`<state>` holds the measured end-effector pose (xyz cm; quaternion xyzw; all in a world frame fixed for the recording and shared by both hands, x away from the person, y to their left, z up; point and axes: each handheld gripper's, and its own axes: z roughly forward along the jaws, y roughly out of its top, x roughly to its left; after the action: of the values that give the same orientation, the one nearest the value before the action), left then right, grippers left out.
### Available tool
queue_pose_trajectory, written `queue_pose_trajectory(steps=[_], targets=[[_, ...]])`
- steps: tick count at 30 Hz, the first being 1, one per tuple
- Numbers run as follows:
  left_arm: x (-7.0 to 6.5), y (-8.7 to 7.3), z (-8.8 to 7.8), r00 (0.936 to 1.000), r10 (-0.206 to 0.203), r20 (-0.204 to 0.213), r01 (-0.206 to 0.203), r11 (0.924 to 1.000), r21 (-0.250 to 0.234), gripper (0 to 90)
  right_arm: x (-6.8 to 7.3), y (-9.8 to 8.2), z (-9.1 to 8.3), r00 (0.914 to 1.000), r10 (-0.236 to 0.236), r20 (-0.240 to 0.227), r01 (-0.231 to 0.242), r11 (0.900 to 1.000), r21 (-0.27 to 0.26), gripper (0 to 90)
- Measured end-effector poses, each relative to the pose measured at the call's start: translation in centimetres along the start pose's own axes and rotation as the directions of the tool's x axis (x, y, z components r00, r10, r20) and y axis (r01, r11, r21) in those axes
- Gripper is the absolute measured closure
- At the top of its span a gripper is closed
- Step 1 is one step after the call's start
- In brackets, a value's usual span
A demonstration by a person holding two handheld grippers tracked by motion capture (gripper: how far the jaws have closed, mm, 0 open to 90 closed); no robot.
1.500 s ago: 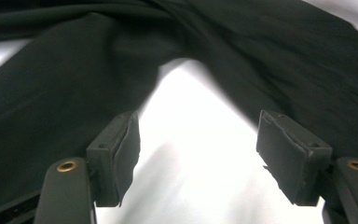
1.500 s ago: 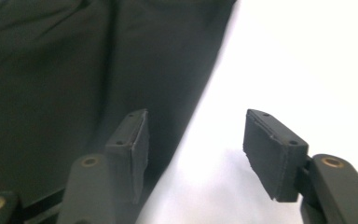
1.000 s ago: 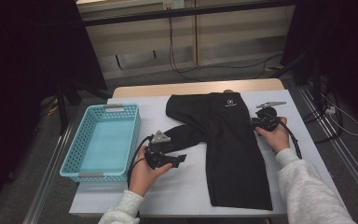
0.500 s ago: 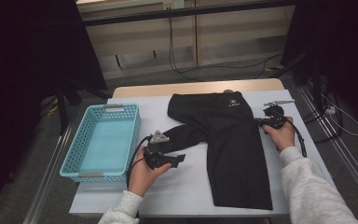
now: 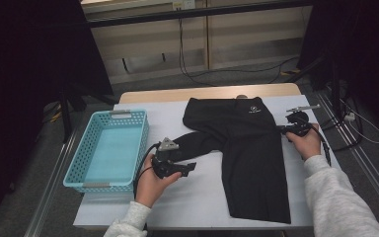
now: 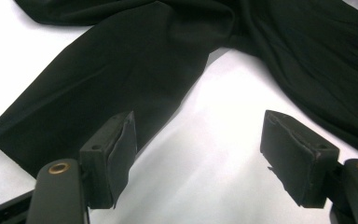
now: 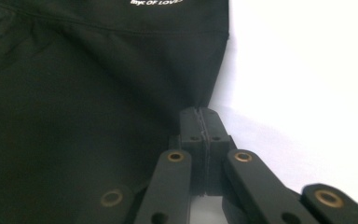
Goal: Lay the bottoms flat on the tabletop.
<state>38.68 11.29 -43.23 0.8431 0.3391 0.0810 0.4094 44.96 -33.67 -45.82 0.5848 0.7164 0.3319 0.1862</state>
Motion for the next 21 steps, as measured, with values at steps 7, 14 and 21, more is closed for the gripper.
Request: queue_pose_trajectory(steps=[7,14,21], targets=[[0.0,0.0,0.1,1.0000,-0.002,0.006,0.002,1.0000,0.004,26.7,-1.5,-0.2,-0.7,0.9990,0.006,0.044,-0.007,1.000,0.013,90.0],[0.0,0.0,0.1,0.9999,-0.008,0.011,0.008,0.9999,0.010,26.4,-1.8,-0.5,-0.9,0.9993,0.032,0.020,-0.032,0.999,0.000,71.0],[0.1,0.2,0.2,0.9998,-0.007,0.016,0.007,1.0000,0.004,26.2,-0.1,-2.5,-2.9,0.9993,-0.022,0.030,0.021,1.000,0.021,64.1]])
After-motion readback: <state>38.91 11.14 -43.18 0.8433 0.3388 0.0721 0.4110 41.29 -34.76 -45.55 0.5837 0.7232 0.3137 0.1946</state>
